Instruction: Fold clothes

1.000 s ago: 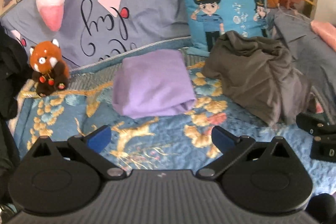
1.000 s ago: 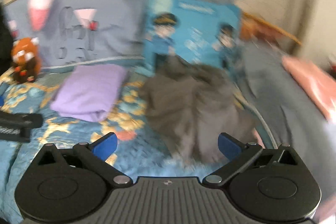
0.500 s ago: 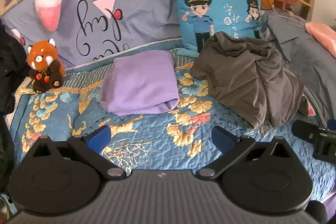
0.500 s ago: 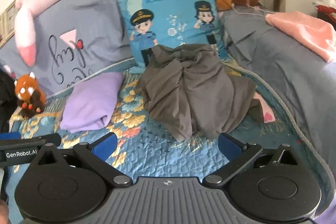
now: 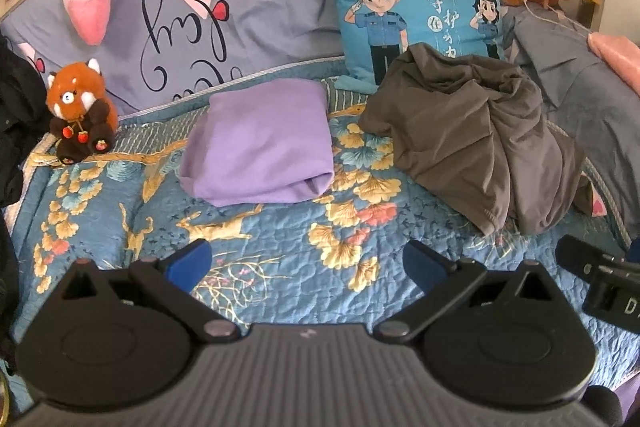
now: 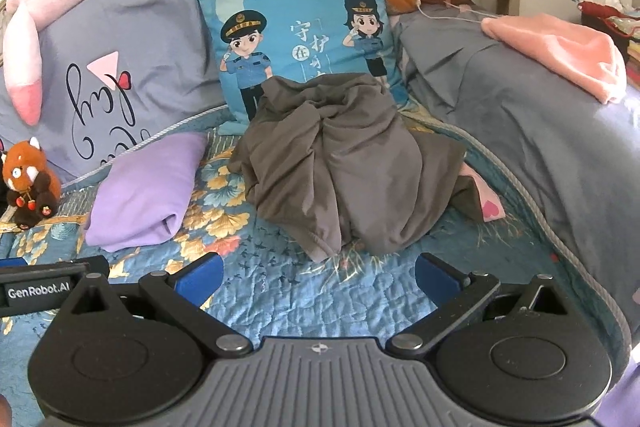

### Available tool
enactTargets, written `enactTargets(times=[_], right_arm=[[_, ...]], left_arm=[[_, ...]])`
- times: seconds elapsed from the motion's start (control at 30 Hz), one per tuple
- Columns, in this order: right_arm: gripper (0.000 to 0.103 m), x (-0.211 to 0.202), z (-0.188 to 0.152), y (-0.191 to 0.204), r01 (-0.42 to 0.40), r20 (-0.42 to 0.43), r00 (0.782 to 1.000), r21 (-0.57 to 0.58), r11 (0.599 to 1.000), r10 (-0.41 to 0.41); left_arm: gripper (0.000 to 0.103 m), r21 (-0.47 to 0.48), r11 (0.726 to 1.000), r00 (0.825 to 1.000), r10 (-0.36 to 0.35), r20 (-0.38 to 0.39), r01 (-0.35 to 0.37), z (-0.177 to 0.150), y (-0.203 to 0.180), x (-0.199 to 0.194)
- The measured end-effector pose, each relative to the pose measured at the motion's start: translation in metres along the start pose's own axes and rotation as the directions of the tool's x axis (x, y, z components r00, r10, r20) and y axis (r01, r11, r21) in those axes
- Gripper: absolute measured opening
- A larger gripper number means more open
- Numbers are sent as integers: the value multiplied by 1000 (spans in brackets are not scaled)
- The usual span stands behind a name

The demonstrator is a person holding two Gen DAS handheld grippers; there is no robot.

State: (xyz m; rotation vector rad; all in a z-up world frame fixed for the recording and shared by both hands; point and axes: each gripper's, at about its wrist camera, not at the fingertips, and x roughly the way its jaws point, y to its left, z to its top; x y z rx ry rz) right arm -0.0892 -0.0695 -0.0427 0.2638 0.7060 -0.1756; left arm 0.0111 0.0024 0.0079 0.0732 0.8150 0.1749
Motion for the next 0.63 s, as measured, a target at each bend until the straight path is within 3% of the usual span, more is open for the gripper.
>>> enactTargets(times=[0.63], right_arm=[[103, -12, -2, 2, 34, 40, 999, 5, 999, -34]], left_arm=[[103, -1, 1000, 999, 6, 40, -5, 0, -4, -7]])
